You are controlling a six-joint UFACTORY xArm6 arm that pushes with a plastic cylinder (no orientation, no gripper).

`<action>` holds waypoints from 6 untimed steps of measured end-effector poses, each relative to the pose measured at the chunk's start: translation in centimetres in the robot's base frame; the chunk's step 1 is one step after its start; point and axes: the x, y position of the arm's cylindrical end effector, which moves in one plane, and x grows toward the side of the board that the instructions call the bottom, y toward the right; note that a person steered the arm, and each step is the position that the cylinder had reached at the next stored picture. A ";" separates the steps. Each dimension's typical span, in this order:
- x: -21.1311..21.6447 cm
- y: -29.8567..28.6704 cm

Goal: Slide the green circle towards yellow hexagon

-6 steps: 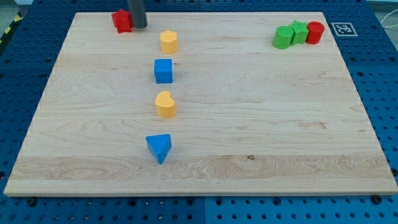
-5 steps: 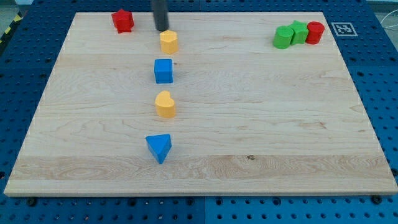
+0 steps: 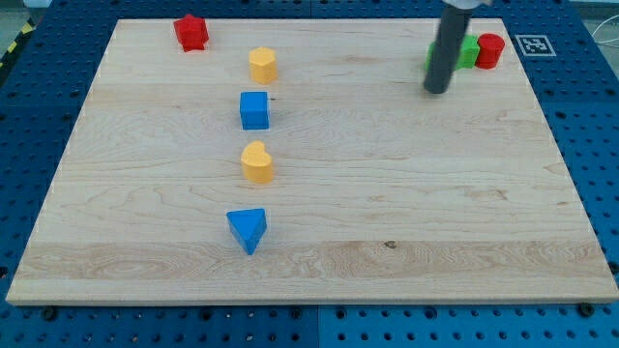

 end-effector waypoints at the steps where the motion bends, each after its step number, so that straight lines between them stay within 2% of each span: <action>1: -0.3 2.6; 4: -5.6 -0.5; 6: -7.9 1.2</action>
